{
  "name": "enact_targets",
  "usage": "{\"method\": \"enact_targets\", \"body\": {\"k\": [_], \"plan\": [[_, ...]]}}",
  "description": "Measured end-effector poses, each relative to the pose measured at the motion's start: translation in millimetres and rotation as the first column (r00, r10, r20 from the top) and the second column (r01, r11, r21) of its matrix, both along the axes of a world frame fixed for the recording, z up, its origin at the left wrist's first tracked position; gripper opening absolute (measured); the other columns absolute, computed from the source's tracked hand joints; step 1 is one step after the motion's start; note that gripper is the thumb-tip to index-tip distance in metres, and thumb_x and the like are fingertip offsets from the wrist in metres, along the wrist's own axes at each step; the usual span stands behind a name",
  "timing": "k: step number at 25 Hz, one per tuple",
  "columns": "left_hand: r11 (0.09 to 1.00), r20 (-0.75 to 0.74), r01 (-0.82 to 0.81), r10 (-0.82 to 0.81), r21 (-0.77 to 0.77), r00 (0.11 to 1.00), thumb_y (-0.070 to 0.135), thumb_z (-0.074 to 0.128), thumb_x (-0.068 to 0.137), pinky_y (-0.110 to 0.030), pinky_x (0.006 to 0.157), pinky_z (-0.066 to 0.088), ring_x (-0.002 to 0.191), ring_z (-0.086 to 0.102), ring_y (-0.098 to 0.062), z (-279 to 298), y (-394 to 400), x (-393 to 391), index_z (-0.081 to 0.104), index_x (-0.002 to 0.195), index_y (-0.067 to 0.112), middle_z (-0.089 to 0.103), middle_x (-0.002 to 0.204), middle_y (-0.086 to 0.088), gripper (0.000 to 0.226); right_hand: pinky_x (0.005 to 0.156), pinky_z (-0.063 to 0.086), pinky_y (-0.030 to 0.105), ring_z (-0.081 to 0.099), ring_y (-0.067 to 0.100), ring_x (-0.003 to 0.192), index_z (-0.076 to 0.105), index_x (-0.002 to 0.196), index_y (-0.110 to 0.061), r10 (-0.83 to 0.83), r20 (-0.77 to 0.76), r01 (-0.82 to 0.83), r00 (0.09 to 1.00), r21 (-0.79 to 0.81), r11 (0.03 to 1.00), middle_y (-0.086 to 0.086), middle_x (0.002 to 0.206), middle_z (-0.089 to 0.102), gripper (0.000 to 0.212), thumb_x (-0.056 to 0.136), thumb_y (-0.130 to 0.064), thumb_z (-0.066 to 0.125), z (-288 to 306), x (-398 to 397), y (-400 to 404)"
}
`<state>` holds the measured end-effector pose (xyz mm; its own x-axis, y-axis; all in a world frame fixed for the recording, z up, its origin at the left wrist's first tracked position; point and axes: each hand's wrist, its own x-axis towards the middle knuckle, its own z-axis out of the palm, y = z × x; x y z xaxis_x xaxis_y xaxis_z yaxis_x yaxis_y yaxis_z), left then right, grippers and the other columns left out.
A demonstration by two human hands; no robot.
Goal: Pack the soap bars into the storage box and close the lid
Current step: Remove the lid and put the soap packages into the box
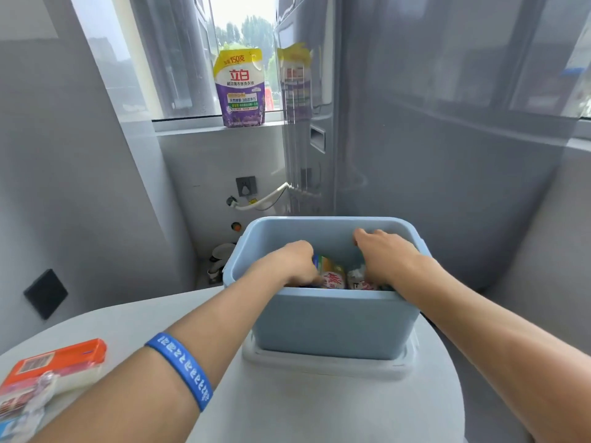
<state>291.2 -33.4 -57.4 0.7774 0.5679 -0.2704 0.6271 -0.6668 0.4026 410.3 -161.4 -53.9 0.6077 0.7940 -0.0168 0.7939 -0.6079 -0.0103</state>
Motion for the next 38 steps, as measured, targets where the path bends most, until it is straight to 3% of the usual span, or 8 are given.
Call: {"method": "enact_targets", "body": {"k": [6, 10, 13, 16, 24, 30, 35, 38], "plan": [[0.959, -0.038, 0.195, -0.192, 0.207, 0.981, 0.018, 0.067, 0.079, -0.033, 0.076, 0.052, 0.093, 0.063, -0.026, 2, -3, -3, 0.07, 0.11, 0.032, 0.069, 0.102, 0.002, 0.034, 0.086, 0.049, 0.037, 0.059, 0.024, 0.109, 0.064, 0.115, -0.03, 0.25, -0.23, -0.284, 0.941, -0.13, 0.95, -0.002, 0.116, 0.066, 0.036, 0.083, -0.014, 0.058, 4, -5, 2], [0.989, 0.41, 0.02, -0.078, 0.145, 0.909, 0.02, 0.064, 0.083, -0.025, 0.08, 0.051, 0.085, 0.065, -0.012, 17, 1, -38, 0.073, 0.098, 0.026, 0.073, 0.097, 0.007, 0.019, 0.091, 0.05, 0.036, 0.061, 0.022, 0.104, 0.072, 0.103, -0.028, 0.203, -0.191, -0.231, 0.96, -0.141, 0.963, -0.002, 0.113, 0.071, 0.028, 0.083, -0.014, 0.059, 11, -14, -2], [0.996, 0.684, -0.088, 0.044, 0.03, 0.728, 0.018, 0.066, 0.081, -0.016, 0.067, 0.049, 0.072, 0.065, -0.001, 20, 10, -107, 0.074, 0.087, 0.027, 0.071, 0.08, 0.016, 0.013, 0.084, 0.051, 0.034, 0.063, 0.024, 0.093, 0.074, 0.101, -0.021, 0.247, -0.065, -0.22, 0.967, 0.275, 0.936, 0.003, 0.105, 0.073, 0.024, 0.082, -0.011, 0.062, 28, -46, 6], [0.983, 0.736, -0.181, 0.136, -0.018, 0.663, 0.018, 0.067, 0.079, -0.016, 0.064, 0.053, 0.075, 0.068, -0.004, 9, 27, -191, 0.074, 0.086, 0.028, 0.073, 0.083, 0.012, 0.015, 0.069, 0.051, 0.032, 0.062, 0.018, 0.073, 0.074, 0.087, -0.023, 0.415, -0.01, -0.291, 0.91, 0.697, 0.655, -0.004, 0.08, 0.07, 0.016, 0.08, -0.014, 0.063, 37, -130, 29], [0.946, 0.107, -0.248, 0.23, 0.207, 0.967, 0.033, 0.074, 0.073, -0.033, 0.089, 0.05, 0.095, 0.062, -0.015, -33, 68, -357, 0.07, 0.11, 0.027, 0.07, 0.108, 0.006, 0.038, 0.085, 0.049, 0.035, 0.058, 0.018, 0.104, 0.058, 0.122, -0.028, 0.744, -0.357, -0.685, 0.565, 0.3, 0.664, -0.007, 0.121, 0.06, 0.041, 0.086, -0.048, 0.061, -61, -316, 61], [0.871, 0.388, -0.479, 0.407, 0.107, 0.827, 0.035, 0.063, 0.089, -0.03, 0.093, 0.044, 0.112, 0.059, -0.018, -59, 103, -367, 0.067, 0.118, 0.022, 0.065, 0.123, 0.001, 0.032, 0.082, 0.045, 0.037, 0.052, 0.025, 0.096, 0.042, 0.128, -0.028, 0.817, -0.077, -0.79, 0.572, 0.217, 0.574, -0.004, 0.119, 0.049, 0.066, 0.077, -0.067, 0.056, -88, -348, 66], [0.819, -0.011, -0.527, 0.538, -0.228, 0.843, 0.022, 0.06, 0.082, -0.038, 0.102, 0.045, 0.117, 0.056, -0.025, -63, 151, -339, 0.062, 0.125, 0.024, 0.058, 0.136, -0.002, 0.043, 0.085, 0.044, 0.039, 0.049, 0.026, 0.102, 0.037, 0.132, -0.027, 0.851, -0.014, -0.845, 0.525, 0.115, 0.522, -0.005, 0.123, 0.053, 0.067, 0.077, -0.056, 0.061, -98, -340, 68], [0.829, -0.235, -0.558, 0.538, -0.025, 0.81, 0.033, 0.059, 0.07, -0.043, 0.101, 0.043, 0.125, 0.044, -0.028, -67, 169, -335, 0.046, 0.137, 0.041, 0.05, 0.139, 0.0, 0.068, 0.079, 0.04, 0.034, 0.051, 0.019, 0.092, 0.033, 0.131, -0.035, 0.822, -0.146, -0.826, 0.551, 0.041, 0.562, -0.007, 0.108, 0.055, 0.075, 0.065, -0.05, 0.064, -90, -310, 68]]}}
